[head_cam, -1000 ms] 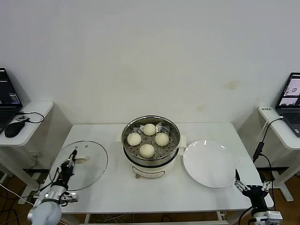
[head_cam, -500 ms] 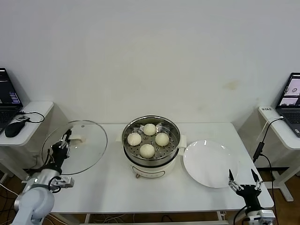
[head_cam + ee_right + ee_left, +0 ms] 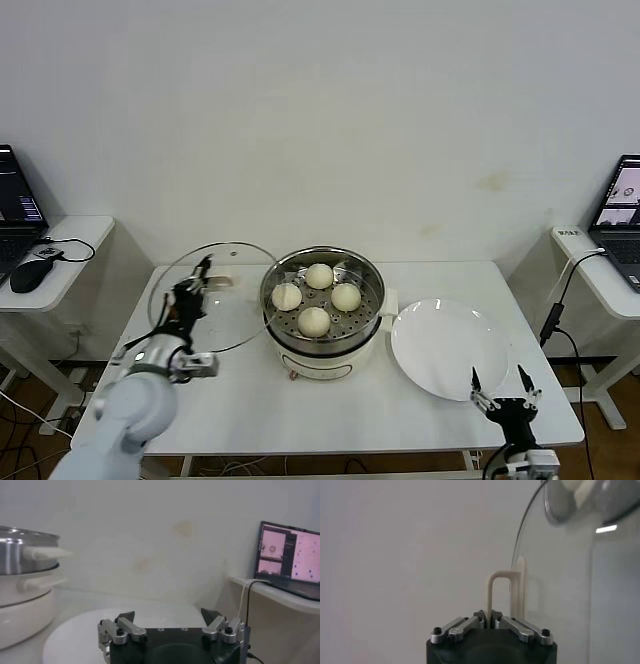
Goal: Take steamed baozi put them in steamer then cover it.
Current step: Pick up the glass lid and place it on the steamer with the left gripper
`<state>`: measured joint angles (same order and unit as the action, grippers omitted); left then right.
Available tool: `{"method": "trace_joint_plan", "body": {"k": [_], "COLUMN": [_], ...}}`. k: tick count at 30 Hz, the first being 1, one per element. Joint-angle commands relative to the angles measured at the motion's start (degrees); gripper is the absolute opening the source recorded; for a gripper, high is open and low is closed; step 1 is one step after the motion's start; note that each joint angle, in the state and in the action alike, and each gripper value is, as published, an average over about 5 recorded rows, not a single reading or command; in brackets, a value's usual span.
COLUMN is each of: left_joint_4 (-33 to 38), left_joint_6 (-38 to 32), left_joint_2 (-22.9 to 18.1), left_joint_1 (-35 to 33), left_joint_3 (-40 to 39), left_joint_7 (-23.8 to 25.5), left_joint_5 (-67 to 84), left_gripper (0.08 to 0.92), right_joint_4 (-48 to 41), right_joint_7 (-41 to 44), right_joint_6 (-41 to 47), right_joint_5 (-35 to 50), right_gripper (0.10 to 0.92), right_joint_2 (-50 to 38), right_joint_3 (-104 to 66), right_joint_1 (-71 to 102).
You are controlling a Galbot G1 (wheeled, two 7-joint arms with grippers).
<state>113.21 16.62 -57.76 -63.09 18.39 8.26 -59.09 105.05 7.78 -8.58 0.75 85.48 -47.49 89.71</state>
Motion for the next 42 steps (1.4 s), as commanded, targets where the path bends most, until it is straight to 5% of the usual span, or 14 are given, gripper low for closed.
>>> {"method": "trace_joint_plan", "body": {"k": [1, 17, 42], "left_joint_4": [-1.48, -13.65, -19.36], "left_joint_6": [10.86, 10.97, 9.21], "left_joint_2": [-7.68, -23.86, -27.96], "left_joint_1": [15.14, 17.73, 16.45], "left_joint_3": [-16.9, -20.98, -19.5], "left_joint_7": [8.4, 11.84, 9.75], "left_joint_5": [-6.94, -20.11, -23.79], "left_gripper": [0.144, 0.144, 0.144], "right_joint_4": [-0.92, -0.26, -0.43], "right_joint_7": [-0.61, -0.55, -0.36], "right_joint_6": [-0.34, 0.07, -0.36], "right_joint_5": [-4.65, -4.85, -4.77], "right_gripper": [0.823, 0.823, 0.823], "right_joint_2": [1.35, 2.62, 2.4], "right_joint_3": [1.48, 3.7, 4.92], "right_joint_1": [-0.66, -0.26, 0.58]}}
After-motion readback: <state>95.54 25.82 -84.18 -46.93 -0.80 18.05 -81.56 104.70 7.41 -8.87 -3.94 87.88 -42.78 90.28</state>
